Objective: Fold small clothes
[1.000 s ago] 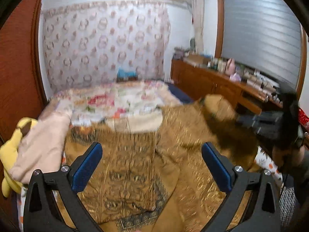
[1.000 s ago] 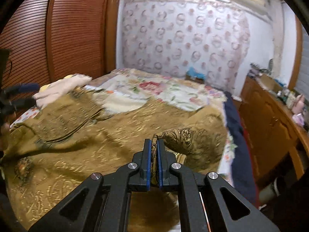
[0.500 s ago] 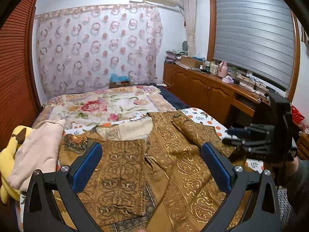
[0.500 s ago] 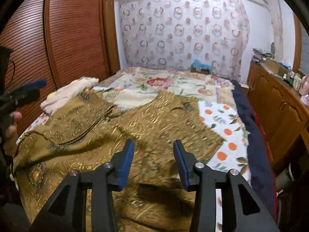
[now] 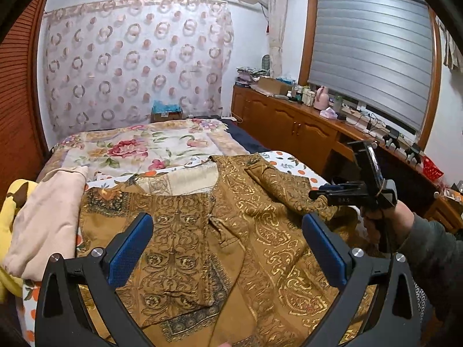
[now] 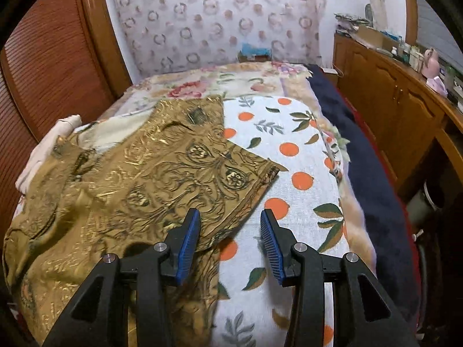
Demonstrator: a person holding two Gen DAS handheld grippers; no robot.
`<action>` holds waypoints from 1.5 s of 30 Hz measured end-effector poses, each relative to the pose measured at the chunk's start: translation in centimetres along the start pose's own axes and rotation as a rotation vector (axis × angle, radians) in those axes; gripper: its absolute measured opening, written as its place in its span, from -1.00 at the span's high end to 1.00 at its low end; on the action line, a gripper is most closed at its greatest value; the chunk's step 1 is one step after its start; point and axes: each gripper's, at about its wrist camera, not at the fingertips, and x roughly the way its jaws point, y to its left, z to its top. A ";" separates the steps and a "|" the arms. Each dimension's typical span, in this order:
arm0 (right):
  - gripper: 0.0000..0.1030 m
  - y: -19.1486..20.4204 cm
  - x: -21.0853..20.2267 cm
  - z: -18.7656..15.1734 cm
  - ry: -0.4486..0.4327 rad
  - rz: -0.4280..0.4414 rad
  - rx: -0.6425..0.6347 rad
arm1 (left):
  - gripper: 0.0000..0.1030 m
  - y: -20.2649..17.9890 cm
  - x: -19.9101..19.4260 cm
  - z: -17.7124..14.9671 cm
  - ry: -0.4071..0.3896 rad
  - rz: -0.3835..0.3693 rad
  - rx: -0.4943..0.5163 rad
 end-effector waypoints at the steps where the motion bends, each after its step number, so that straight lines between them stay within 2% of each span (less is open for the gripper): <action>1: 0.13 0.0 0.3 0.2 0.009 0.002 -0.003 | -0.99 0.0 -0.1 -0.1 0.000 0.001 -0.001; 5: 0.13 0.8 1.1 0.9 0.019 -0.012 -0.042 | -0.99 0.5 -0.6 -0.6 0.007 0.002 -0.007; 7: 0.33 1.0 1.4 1.0 0.022 -0.014 -0.063 | -0.99 0.9 -0.7 -0.8 0.010 0.009 -0.011; 9: 0.69 1.4 1.7 1.3 0.029 -0.008 -0.088 | -0.99 1.2 -0.7 -1.0 0.013 0.015 -0.015; 11: 0.87 1.6 2.1 1.7 0.029 0.009 -0.105 | -0.99 1.5 -0.8 -1.3 0.016 0.020 -0.021; 14: 0.90 2.2 1.2 2.3 -0.022 0.008 -0.122 | -0.99 2.1 -0.8 -1.9 0.023 0.031 -0.030; 19: 0.90 5.3 -2.2 3.9 -0.141 0.078 -0.179 | -0.99 3.2 -0.7 -2.0 0.031 0.037 -0.049; 25: 0.90 10.7 -3.4 4.9 -0.164 0.200 -0.284 | -0.99 3.9 -1.1 -2.0 0.021 0.047 -0.059; 26: 0.86 11.1 -3.4 5.0 -0.159 0.224 -0.298 | -0.99 4.0 -1.1 -2.0 0.020 0.047 -0.061; 29: 0.34 12.4 -2.7 4.9 -0.131 0.221 -0.334 | -0.99 4.5 -1.2 -2.0 0.023 0.050 -0.068; 34: 0.23 12.1 -1.7 4.6 -0.130 0.158 -0.334 | -0.99 5.2 -1.1 -2.0 0.042 0.069 -0.066; 36: 0.08 11.4 -1.5 4.4 -0.122 0.140 -0.322 | -0.99 5.6 -1.1 -2.2 0.040 0.076 -0.070; 42: 0.05 10.6 0.1 3.2 -0.038 0.089 -0.322 | -0.99 7.3 -0.9 -2.7 0.048 0.102 -0.095; 45: 0.05 10.3 1.1 2.9 -0.017 0.092 -0.304 | -0.99 8.4 -0.9 -2.7 0.051 0.125 -0.105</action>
